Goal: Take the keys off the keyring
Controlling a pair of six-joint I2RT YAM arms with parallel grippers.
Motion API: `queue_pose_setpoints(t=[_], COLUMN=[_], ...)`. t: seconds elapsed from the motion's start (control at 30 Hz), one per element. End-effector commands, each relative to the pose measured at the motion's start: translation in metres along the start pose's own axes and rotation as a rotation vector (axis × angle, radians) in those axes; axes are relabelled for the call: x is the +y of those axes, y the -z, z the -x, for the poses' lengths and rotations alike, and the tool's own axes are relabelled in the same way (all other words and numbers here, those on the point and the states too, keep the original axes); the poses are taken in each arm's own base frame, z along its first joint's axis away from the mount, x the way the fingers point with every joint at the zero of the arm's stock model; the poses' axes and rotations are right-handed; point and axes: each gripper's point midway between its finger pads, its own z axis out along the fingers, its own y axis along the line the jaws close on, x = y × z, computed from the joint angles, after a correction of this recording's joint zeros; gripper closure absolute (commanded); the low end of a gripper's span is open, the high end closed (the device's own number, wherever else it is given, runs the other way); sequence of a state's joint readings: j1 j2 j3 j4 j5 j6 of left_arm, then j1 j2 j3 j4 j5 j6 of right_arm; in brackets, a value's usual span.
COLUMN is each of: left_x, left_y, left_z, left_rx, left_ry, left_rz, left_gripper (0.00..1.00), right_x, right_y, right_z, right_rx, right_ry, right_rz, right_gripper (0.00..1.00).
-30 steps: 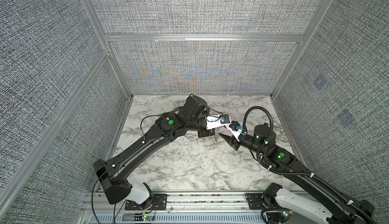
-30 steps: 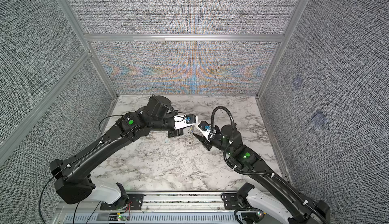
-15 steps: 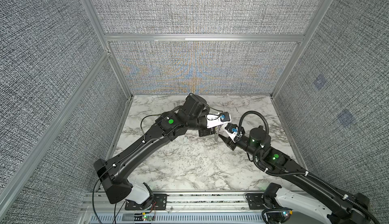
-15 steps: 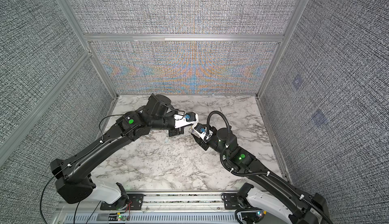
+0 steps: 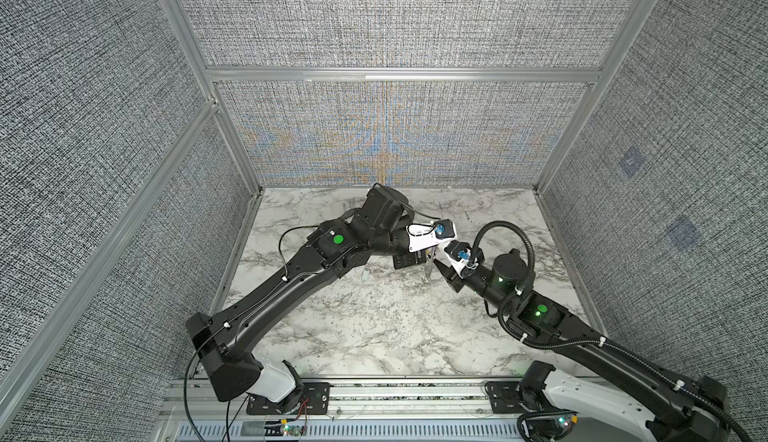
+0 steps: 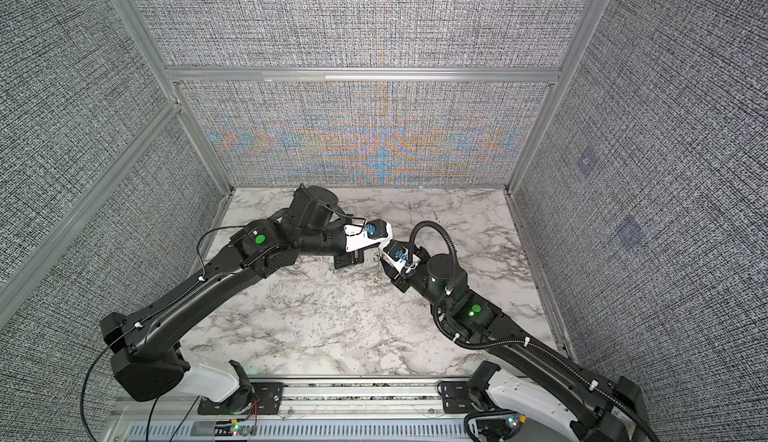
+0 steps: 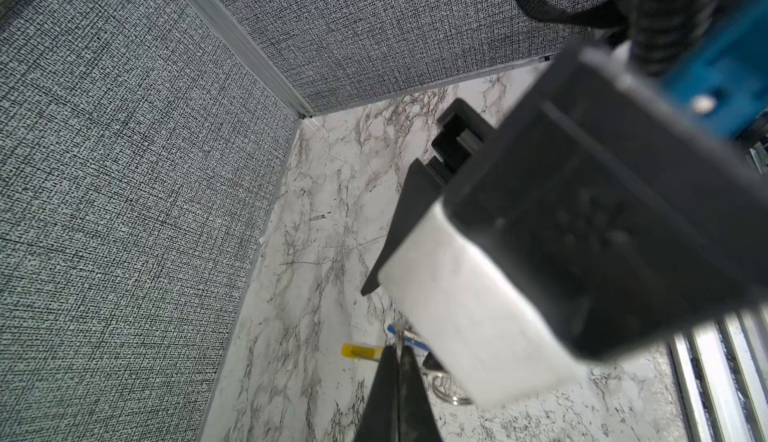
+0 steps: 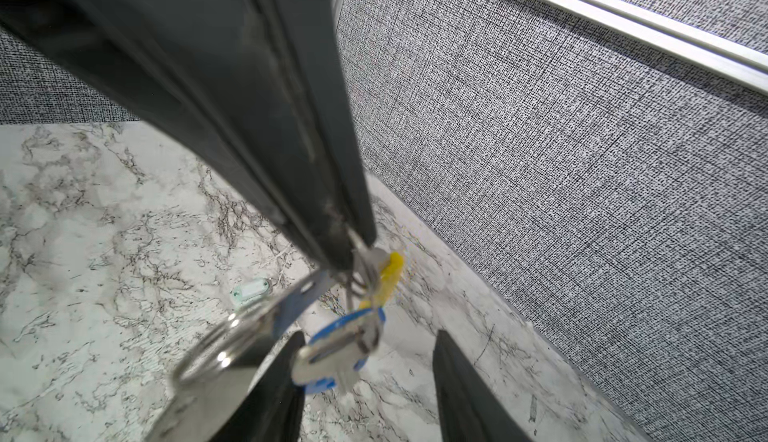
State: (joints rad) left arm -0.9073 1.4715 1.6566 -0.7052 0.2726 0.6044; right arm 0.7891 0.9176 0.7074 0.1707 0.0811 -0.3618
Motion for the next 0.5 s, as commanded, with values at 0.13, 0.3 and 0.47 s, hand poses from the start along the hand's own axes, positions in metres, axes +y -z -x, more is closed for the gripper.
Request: queue_pose_setpoints(t=[0.13, 0.3, 0.47], left_x=[0.0035, 0.0039, 0.0037], left_y=[-0.001, -0.0012, -0.0008], left_z=[0.0056, 0.0056, 0.008], left_rx=[-0.031, -0.033, -0.045], left_ry=[0.016, 0.024, 0.031], left_rz=[0.003, 0.002, -0.003], left_gripper=[1.0, 1.0, 1.0], right_x=[-0.0068, -0.0062, 0.001], right_y=[0.0047, 0.0066, 0.0037], right_z=[0.0121, 0.014, 0.0106], right_rx=[-0.047, -0.056, -0.047], right_ry=[0.005, 0.008, 0.025], right_rz=[-0.04, -0.038, -0.003], right_gripper=[0.58, 0.67, 0.72])
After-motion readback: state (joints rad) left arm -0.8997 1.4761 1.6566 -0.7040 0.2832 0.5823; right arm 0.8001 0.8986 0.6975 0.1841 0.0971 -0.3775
